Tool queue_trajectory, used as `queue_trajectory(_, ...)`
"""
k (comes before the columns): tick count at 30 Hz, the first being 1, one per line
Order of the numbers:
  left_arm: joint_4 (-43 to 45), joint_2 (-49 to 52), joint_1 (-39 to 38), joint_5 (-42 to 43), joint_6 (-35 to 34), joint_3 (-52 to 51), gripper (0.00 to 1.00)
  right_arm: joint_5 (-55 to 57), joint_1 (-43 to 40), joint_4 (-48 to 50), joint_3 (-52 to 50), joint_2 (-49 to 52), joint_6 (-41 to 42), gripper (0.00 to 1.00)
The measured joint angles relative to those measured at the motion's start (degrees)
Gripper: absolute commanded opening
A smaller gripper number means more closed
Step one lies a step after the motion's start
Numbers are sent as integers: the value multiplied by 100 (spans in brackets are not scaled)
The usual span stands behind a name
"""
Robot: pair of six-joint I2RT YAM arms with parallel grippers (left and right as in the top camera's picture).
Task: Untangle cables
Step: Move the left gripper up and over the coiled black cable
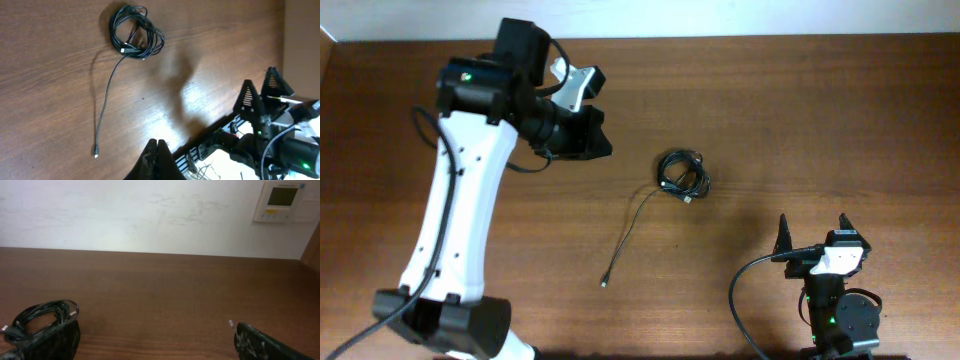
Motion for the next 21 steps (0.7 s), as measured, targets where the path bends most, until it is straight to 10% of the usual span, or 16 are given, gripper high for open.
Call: queue_trajectory(21,1357,887,-907,-568,-85,-975,61,0,0,0,0,0,0,98)
